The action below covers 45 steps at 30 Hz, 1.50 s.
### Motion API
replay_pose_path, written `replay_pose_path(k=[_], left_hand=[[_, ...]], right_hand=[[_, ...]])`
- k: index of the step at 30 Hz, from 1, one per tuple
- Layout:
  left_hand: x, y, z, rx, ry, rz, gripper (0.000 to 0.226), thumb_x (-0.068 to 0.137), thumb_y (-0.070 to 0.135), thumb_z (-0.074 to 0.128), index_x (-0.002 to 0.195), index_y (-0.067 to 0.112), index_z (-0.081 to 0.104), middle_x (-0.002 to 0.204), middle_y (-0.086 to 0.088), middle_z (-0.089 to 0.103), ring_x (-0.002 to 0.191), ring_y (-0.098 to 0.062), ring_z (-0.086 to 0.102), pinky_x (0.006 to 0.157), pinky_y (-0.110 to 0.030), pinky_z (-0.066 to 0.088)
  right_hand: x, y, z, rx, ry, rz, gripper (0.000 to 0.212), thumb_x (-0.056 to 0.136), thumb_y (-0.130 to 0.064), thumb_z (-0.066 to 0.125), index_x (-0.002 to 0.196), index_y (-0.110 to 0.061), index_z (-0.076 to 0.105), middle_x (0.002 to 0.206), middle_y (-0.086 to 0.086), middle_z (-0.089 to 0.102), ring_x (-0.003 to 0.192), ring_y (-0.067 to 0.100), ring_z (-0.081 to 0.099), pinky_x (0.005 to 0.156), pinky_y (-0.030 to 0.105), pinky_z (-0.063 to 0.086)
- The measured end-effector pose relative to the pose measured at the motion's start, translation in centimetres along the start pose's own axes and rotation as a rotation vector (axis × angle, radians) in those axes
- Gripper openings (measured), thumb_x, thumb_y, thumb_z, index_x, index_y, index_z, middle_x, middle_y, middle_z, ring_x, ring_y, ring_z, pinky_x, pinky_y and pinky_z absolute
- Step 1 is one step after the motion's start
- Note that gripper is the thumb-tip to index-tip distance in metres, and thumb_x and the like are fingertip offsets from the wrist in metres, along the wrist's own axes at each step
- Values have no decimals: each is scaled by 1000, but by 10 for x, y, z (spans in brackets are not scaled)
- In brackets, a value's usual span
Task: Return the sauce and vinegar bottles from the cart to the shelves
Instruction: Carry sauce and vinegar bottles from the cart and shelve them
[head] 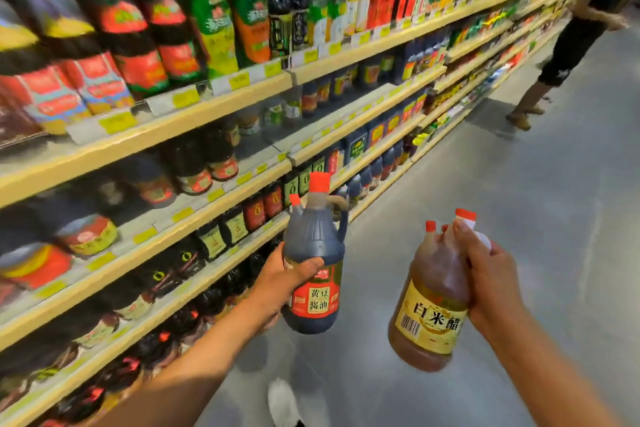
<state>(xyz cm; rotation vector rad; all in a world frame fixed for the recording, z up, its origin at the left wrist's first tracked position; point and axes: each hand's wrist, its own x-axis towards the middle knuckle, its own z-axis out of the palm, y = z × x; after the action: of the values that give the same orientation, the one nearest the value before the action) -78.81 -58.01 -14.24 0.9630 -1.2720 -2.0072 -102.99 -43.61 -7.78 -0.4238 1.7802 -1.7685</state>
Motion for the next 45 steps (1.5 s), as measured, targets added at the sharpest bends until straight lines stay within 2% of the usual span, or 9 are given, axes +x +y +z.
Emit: replay_pose_path(k=[4,11,16,21,26,32,34,37,45], left_hand=[[32,20,-38,-59,56,60,80,58,35,88,130,20,56,116,-14,74,101,-32,72,82,-42,58],[86,44,-87,-69,185,54,60,67,27,82,122,20,58,100,-8,78,88,-28,75,71,-35,59],[119,53,-99,-23,256,60,80,58,40,83,129,17,55,107,-11,76,97,-33,74,78,-43,59],[149,49,-94,-12,357,19,110,43,58,95,137,22,51,122,-11,71,107,-35,71,94,-59,55],[172,45,-68,-37,457,-3,99,42,50,93,130,29,52,118,-6,72,104,-32,71,93,-55,57],[190,34,-19,-118,601,59,117,35,59,97,135,18,53,117,-14,73,103,-36,72,92,-59,56],[193,31,-2,-129,637,82,109,41,57,96,134,18,55,116,-13,74,102,-35,72,89,-54,58],[196,30,21,-126,698,118,73,65,40,89,128,22,57,108,-4,76,96,-25,75,77,-37,61],[166,29,14,-38,823,207,80,56,38,87,128,24,55,110,-6,75,99,-26,74,77,-35,60]], right_hand=[[54,-1,68,-20,-122,7,24,93,-36,67,82,-15,72,84,14,74,77,30,69,77,41,54],[123,-4,168,-20,-265,17,20,91,-31,69,87,-12,72,87,17,74,80,29,68,75,37,54],[163,-6,203,-3,-326,41,27,87,-36,74,94,-9,73,95,22,74,84,34,70,77,43,55],[203,-7,214,-6,-420,56,26,86,-38,72,81,-12,70,78,13,71,75,28,68,72,39,54],[243,-11,217,-36,-491,84,32,83,-37,73,94,-7,72,89,19,74,81,32,71,76,41,57],[298,-22,212,-115,-650,91,28,90,-37,68,91,-10,71,89,18,73,82,33,70,78,45,56],[312,-26,209,-127,-700,96,27,90,-38,68,89,-11,71,87,16,74,82,31,70,77,43,56],[325,-32,205,-168,-768,91,28,91,-40,68,85,-12,70,75,7,75,71,26,71,69,36,55],[323,-28,215,-191,-910,73,38,84,-47,70,87,-9,70,84,20,72,74,34,69,71,41,55]])
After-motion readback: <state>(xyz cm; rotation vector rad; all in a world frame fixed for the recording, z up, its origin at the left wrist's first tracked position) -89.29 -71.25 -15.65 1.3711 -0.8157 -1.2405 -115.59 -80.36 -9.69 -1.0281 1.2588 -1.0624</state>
